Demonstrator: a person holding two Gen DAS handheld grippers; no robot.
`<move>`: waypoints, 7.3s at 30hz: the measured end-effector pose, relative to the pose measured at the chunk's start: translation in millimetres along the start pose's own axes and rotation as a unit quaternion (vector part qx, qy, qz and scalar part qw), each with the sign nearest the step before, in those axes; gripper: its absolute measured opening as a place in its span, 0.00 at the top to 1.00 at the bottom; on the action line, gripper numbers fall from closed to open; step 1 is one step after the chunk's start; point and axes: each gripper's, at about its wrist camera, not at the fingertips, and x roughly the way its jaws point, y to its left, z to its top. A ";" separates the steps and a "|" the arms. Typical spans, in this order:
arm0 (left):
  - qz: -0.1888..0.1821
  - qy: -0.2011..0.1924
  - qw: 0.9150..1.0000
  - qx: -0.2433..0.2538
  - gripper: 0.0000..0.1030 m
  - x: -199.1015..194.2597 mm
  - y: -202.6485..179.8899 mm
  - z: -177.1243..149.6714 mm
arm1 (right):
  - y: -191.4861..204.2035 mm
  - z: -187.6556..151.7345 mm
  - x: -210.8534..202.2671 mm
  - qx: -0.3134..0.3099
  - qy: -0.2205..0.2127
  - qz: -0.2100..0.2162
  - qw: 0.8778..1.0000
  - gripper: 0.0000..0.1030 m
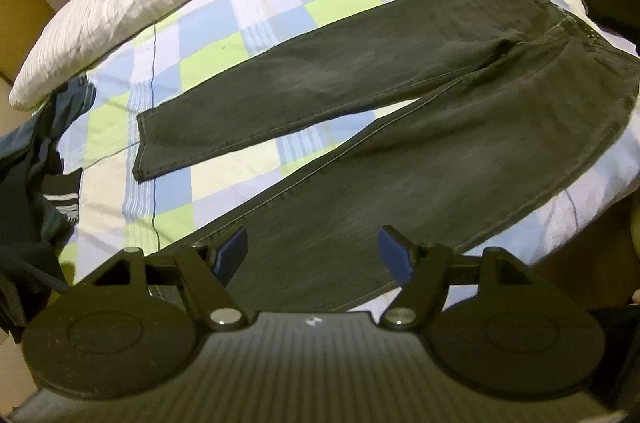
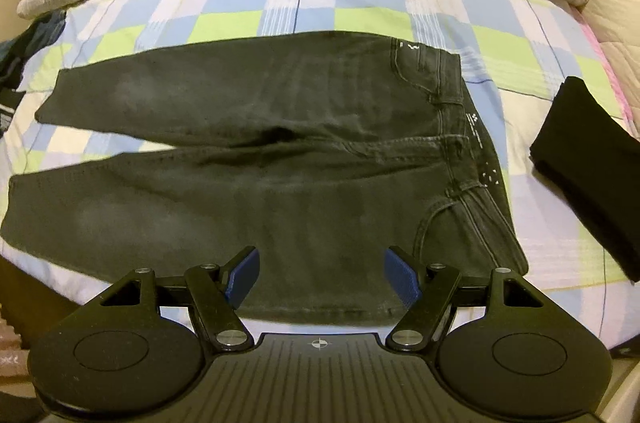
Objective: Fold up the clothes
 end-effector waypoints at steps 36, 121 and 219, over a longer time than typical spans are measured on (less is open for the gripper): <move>0.035 0.008 0.994 0.107 0.33 77.3 104.0 62.7 | -28.3 68.6 17.9 -0.119 -0.031 -0.019 0.992 0.30; -0.024 0.109 0.945 0.306 0.97 114.2 67.1 -94.6 | -28.0 -30.3 109.4 -0.484 0.041 -0.064 0.872 0.89; -0.264 -0.042 0.895 0.357 0.66 120.5 -318.2 98.6 | -232.5 -84.4 62.4 0.410 -0.218 0.083 0.882 0.86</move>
